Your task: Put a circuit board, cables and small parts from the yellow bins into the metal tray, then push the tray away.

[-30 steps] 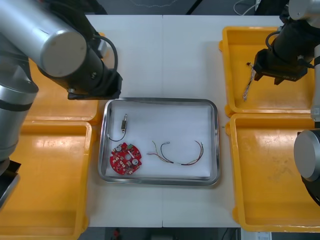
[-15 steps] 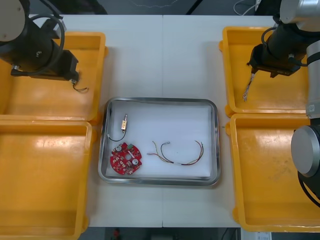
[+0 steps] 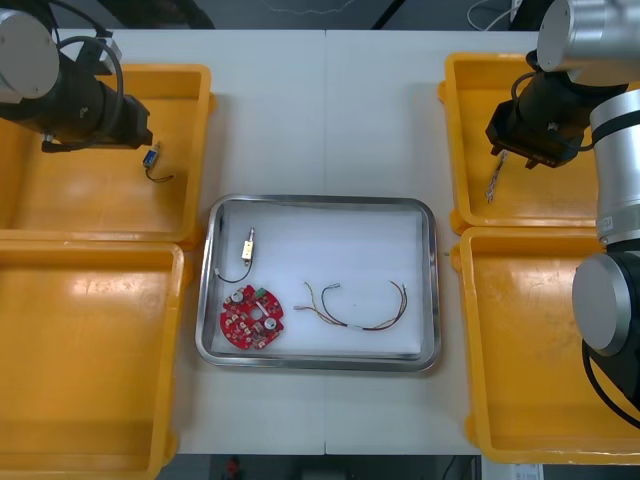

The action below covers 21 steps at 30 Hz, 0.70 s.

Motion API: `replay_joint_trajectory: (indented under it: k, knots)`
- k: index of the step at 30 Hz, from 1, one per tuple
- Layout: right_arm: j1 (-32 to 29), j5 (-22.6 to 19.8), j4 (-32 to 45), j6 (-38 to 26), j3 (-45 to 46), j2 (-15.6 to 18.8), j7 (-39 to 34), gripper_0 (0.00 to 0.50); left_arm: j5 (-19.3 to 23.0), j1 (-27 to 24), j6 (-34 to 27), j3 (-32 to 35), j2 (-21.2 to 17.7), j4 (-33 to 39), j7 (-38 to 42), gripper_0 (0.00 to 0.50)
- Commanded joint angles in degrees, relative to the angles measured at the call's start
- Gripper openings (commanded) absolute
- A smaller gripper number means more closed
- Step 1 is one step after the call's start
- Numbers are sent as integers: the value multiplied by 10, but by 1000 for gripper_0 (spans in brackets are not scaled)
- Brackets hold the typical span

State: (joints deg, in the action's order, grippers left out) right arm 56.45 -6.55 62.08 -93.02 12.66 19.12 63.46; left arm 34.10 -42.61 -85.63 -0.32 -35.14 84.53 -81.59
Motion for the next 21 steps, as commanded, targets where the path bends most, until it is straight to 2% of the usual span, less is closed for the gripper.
replay_joint_trajectory:
  k: [1,8,21]
  knots:
    - [25,-6,4,15,-4,-8,-19,500,-9,-19,63,-38,-20,-33,-60,500]
    - [11,-3,4,35,-4,-8,-32,500,-12,-19,140,-76,-14,-89,-79,500]
    - [-34,1,4,67,-4,-13,-57,500,-21,-19,217,-122,-12,-147,-82,500]
